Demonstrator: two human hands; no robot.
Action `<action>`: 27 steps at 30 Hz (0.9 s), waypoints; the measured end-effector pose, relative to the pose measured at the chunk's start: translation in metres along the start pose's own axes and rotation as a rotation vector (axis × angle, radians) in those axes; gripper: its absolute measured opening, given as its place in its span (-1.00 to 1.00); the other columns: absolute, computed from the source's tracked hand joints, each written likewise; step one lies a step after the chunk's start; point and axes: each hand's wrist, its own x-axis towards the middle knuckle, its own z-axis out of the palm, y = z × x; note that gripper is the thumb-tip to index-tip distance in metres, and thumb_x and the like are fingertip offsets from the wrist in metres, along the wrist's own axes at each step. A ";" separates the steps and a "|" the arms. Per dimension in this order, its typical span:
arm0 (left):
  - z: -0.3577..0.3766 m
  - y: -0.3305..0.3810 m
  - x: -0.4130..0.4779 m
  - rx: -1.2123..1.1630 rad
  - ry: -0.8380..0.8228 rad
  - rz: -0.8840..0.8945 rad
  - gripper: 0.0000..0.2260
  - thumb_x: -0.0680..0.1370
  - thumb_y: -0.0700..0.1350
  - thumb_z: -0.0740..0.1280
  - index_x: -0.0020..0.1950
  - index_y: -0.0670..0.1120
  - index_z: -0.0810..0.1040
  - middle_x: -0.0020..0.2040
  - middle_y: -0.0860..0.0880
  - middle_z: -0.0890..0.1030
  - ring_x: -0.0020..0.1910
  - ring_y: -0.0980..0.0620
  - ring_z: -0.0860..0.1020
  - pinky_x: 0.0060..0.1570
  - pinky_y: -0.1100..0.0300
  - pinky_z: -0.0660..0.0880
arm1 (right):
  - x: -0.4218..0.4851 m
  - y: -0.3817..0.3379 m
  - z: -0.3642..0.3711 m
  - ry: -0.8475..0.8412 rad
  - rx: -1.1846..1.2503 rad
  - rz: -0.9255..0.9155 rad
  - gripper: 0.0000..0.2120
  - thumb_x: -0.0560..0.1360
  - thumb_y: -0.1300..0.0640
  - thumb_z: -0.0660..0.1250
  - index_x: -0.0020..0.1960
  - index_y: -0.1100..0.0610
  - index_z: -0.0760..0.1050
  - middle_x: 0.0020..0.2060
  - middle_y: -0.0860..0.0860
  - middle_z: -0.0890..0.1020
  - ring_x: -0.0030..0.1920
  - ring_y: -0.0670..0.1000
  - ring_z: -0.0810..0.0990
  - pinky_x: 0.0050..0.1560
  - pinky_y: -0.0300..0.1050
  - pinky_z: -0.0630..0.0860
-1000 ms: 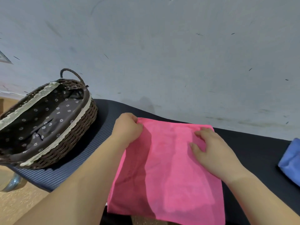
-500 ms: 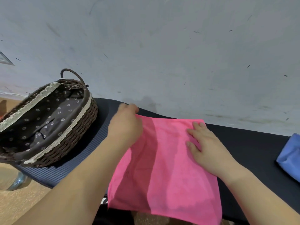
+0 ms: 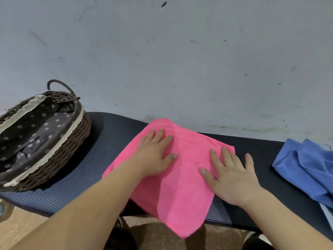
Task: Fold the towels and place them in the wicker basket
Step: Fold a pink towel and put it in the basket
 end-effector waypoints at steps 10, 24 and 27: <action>-0.001 0.095 -0.045 0.150 -0.177 -0.047 -0.30 0.60 0.38 0.05 0.60 -0.02 0.17 0.59 -0.23 0.19 0.54 -0.32 0.21 0.47 -0.22 0.29 | -0.039 0.044 -0.022 0.041 0.015 0.151 -0.45 0.57 -0.43 0.01 -0.23 0.01 0.41 -0.25 -0.06 0.52 -0.18 0.05 0.56 -0.23 -0.12 0.38; 0.031 0.032 -0.038 0.169 0.076 0.235 -0.26 0.58 0.44 -0.15 0.69 0.12 -0.07 0.68 -0.08 -0.21 0.65 -0.16 -0.24 0.61 -0.19 -0.05 | -0.033 0.052 0.050 0.020 0.160 -0.182 -0.32 0.58 -0.33 -0.30 0.57 -0.13 -0.50 0.52 -0.04 -0.55 0.49 -0.01 -0.61 0.55 0.06 -0.46; 0.033 0.044 -0.066 0.137 0.204 0.438 -0.39 0.64 0.32 0.08 0.60 0.02 0.32 0.66 -0.09 0.16 0.63 -0.14 0.12 0.57 -0.13 0.19 | -0.043 0.040 0.060 0.035 0.172 -0.104 -0.34 0.63 -0.31 -0.28 0.56 -0.09 -0.52 0.50 -0.01 -0.57 0.48 0.03 -0.62 0.55 0.10 -0.45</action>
